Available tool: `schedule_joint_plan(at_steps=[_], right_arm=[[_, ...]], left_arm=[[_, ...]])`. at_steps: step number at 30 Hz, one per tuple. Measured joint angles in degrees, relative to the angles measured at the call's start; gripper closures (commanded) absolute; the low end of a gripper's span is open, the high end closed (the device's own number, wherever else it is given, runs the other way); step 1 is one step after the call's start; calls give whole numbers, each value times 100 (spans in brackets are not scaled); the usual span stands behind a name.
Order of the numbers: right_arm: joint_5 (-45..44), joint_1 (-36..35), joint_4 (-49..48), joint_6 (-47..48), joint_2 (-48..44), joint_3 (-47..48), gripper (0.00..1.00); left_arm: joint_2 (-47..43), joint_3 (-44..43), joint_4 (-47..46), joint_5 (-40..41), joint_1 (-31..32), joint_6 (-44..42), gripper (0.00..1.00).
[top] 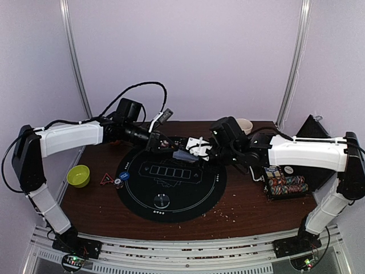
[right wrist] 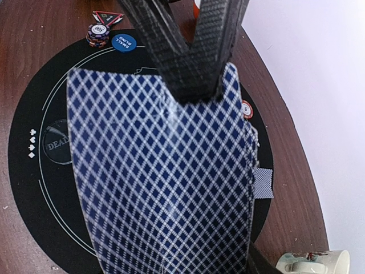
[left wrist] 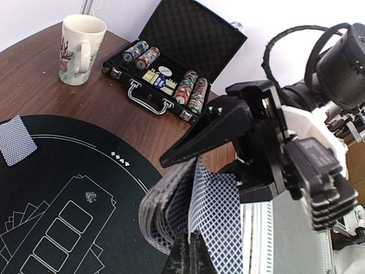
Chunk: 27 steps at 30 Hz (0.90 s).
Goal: Distribute texas hold em gaming equipment
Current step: Pick up the poker card from the face-down deck piles.
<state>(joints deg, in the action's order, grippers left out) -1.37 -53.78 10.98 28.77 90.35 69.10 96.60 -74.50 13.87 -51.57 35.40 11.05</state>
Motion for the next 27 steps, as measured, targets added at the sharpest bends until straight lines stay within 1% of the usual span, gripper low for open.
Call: schedule_joint_plan(at_steps=[10,15,20,24,27], right_arm=[[-98,20,-66,-7,-2,-109,53],[-98,44,-76,-2,-9,-116,53],[-98,105,-87,-15,-13,-125,53],[-96,142,-133,-24,-20,-166,53],[-94,153,-133,-26,-22,-177,53]], left_arm=[[-127,116,-50,-162,-76,22,100],[-247,334,-229,-229,-271,160,100],[-710,752,-562,-221,-595,546,100],[-1307,1211,-909,-127,-750,999,100],[-1799,1639,-1071,92,-876,1458,100]])
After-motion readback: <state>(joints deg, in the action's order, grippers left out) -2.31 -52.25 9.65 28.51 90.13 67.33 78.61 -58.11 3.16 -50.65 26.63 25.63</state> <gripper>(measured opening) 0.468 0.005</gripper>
